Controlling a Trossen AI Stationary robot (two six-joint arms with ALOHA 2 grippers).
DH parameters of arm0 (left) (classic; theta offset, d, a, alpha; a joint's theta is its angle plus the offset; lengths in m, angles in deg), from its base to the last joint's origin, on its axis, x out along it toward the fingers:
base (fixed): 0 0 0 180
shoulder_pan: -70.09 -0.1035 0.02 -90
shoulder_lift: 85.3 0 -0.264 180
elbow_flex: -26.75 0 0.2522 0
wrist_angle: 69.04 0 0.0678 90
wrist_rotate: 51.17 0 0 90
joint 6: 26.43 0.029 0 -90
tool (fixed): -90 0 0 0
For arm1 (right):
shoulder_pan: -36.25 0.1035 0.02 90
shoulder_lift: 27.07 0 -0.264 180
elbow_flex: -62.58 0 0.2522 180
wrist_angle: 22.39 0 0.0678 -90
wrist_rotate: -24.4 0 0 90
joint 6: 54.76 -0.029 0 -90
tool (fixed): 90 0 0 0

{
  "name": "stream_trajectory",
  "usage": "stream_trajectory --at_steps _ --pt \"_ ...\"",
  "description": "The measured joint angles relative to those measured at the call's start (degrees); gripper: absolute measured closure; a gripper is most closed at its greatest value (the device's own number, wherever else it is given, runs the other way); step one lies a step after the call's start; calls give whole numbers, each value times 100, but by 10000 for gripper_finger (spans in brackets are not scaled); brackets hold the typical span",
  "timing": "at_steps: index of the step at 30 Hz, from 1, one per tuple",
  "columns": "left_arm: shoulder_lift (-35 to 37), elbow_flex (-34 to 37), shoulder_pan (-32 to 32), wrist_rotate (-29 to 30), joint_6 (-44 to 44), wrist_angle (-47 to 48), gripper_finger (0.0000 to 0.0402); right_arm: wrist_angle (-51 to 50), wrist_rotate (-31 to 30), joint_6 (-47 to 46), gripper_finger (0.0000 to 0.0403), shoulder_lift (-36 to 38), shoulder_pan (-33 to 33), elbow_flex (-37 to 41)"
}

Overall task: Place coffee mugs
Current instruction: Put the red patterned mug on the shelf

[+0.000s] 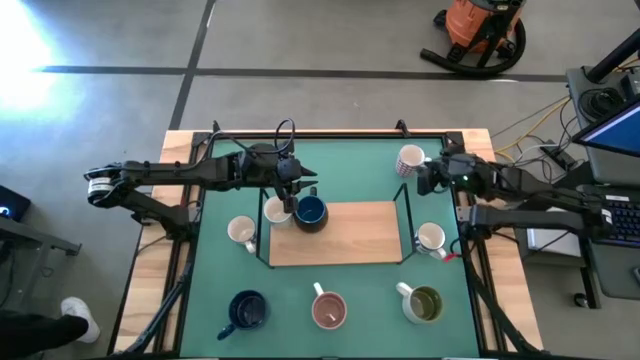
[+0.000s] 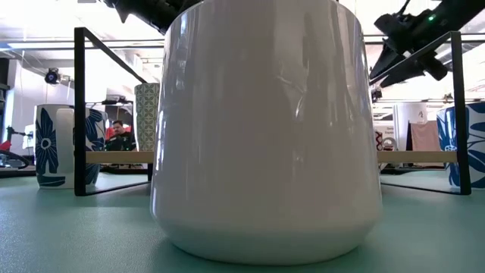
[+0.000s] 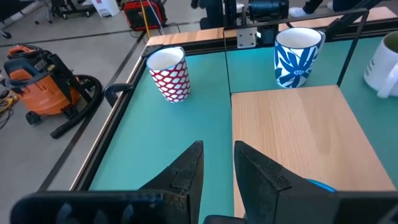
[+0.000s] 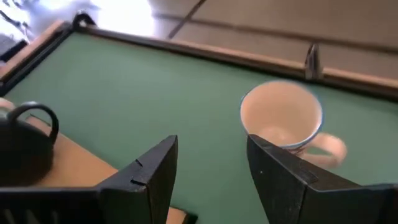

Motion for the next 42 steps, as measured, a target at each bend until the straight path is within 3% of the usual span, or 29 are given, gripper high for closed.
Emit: stream_trajectory --at_steps 12,18,22,35,42 --pt "0 2 -2 0 8 372 329 52 1670 847 220 -1431 -1524 -626" --pt "0 2 -2 0 11 518 329 -28 1731 1412 220 -2013 -2068 -1051" --pt "0 4 -1 1 96 518 329 -262 2086 1647 220 -2521 -2327 -1374" --pt "0 13 0 2 137 618 329 -594 2110 2339 220 -4140 -2499 -2166" --pt "0 13 -1 2 138 645 329 -683 2109 2615 220 -4665 -2606 -2315"
